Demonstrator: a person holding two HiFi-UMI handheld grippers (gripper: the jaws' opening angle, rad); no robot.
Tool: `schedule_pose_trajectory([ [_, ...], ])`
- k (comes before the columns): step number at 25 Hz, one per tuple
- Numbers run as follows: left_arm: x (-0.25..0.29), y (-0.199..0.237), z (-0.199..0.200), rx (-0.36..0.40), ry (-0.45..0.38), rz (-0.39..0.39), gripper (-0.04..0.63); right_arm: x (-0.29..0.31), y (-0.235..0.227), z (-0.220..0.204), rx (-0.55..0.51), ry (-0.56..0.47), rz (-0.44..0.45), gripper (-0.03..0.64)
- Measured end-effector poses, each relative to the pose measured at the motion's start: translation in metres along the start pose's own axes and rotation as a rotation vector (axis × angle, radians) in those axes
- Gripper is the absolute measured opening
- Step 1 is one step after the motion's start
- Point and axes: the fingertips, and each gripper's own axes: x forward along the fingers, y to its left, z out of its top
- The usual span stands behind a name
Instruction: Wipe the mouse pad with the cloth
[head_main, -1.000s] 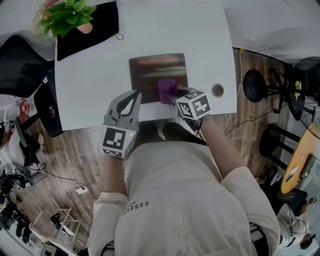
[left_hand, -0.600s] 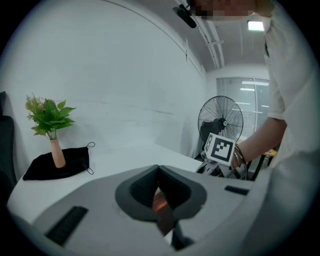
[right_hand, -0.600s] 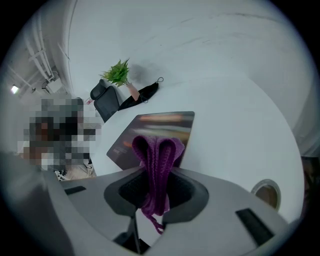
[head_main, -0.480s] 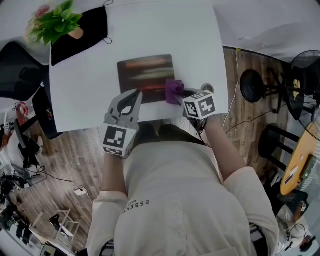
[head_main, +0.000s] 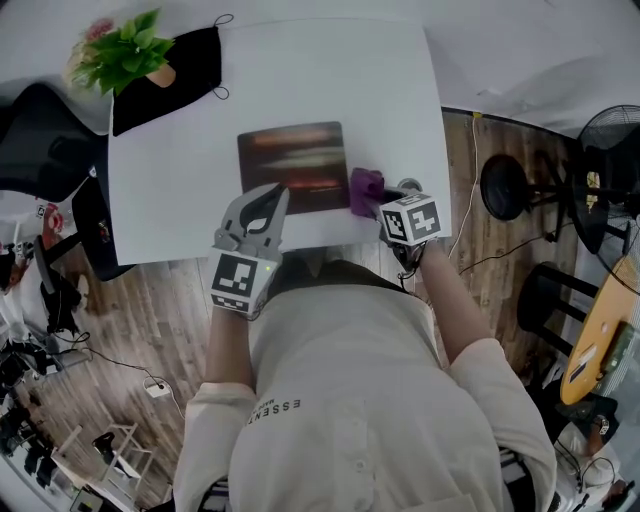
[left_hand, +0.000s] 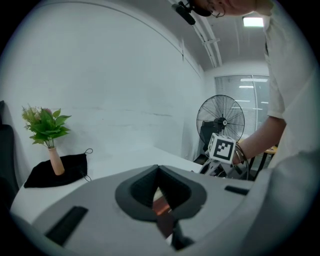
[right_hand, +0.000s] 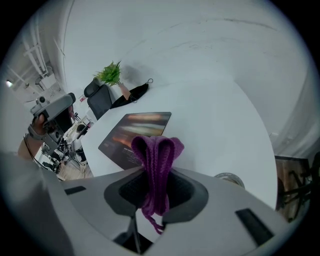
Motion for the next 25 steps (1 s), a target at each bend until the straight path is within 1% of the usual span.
schedule_pose_trajectory([
  [3,-0.004,0.005,0.008,0.021,-0.011,0.012,0.002,-0.008,0.007,0.012,-0.022,-0.044,0.015,0.094],
  [8,-0.019,0.022,0.029,0.053,-0.053,0.071,0.002,-0.033,0.029,0.052,-0.066,-0.177,0.025,0.094],
  [13,-0.042,0.039,0.067,0.103,-0.115,0.125,0.002,-0.067,0.062,0.108,-0.140,-0.362,0.022,0.094],
  [15,-0.052,0.045,0.080,0.135,-0.146,0.135,0.002,-0.081,0.077,0.129,-0.167,-0.442,0.017,0.092],
  [18,-0.064,0.056,0.094,0.169,-0.162,0.162,0.002,-0.102,0.095,0.155,-0.205,-0.555,0.005,0.092],
  [21,-0.076,0.070,0.099,0.163,-0.150,0.209,0.002,-0.124,0.113,0.172,-0.235,-0.654,-0.005,0.092],
  [25,-0.093,0.085,0.105,0.141,-0.164,0.240,0.002,-0.148,0.132,0.190,-0.278,-0.772,-0.028,0.092],
])
